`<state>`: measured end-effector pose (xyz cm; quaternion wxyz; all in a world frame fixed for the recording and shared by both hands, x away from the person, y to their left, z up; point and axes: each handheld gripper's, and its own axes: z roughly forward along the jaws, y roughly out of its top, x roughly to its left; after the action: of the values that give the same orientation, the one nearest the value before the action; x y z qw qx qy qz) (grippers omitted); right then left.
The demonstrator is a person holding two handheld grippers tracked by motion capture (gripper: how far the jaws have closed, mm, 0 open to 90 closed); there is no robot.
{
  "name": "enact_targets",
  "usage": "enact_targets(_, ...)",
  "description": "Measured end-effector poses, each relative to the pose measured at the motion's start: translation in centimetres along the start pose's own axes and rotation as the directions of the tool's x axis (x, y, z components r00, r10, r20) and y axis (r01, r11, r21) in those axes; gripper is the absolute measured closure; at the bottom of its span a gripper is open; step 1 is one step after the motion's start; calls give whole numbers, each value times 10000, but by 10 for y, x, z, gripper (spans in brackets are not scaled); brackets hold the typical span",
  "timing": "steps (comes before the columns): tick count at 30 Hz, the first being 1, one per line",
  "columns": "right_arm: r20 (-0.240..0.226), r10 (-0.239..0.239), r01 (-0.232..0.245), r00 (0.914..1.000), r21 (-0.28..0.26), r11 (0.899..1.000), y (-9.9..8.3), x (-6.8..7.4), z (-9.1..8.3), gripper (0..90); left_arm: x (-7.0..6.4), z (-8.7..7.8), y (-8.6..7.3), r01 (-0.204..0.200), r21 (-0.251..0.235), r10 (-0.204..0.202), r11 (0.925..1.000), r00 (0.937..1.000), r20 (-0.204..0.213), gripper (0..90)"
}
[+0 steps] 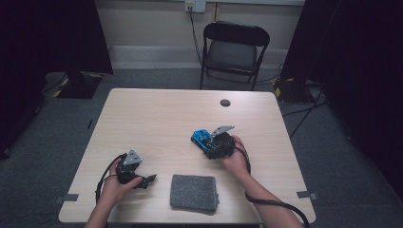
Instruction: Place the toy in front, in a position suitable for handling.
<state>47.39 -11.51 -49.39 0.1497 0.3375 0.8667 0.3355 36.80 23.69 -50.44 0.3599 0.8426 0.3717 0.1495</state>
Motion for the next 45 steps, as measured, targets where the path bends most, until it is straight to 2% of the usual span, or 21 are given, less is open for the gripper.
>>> enact_targets(4, -199, 3, -6, 9998, -156, 9999, -2, -2, 0, 239, 0, 0, 0, 8, 4, -8, 10000, 10000, -5, 37)
enact_targets(7, -393, 252, -262, 9989, -242, 9994, -2, -6, -1, 220, 0, 0, 0, 11, 4, -11, 10000, 10000, -4, 37)
enact_targets(18, -370, 490, -508, 9981, -503, 9974, -7, -7, -12, 160, 0, 0, 0, -5, 16, 5, 10000, 10000, -20, 34)
enact_targets(23, -448, 696, -722, 9966, -576, 9957, -20, -8, -18, 148, 0, 0, 0, -8, 20, 8, 10000, 10000, -22, 34)
enact_targets(24, -430, 648, -673, 9970, -598, 9959, -22, -7, -18, 147, 0, 0, 0, 1, 24, -1, 10000, 10000, -23, 33)
enact_targets(25, -371, 369, -390, 9986, -573, 9976, -27, -5, -18, 148, 0, 1, 1, -28, 48, 28, 10000, 10000, -44, 28)
enact_targets(28, -378, 350, -371, 9987, -569, 9977, -31, -4, -17, 144, 0, 1, 1, -34, 60, 35, 10000, 10000, -46, 25)
enact_targets(29, -276, 155, -173, 9995, -679, 9975, -33, -3, -17, 150, -1, 1, 1, -26, 39, 26, 10000, 10000, -52, 24)
enact_targets(45, -124, 378, -385, 9992, -649, 9972, -33, -3, -17, 139, -1, 1, 1, 11, 33, -11, 10000, 10000, -50, 23)
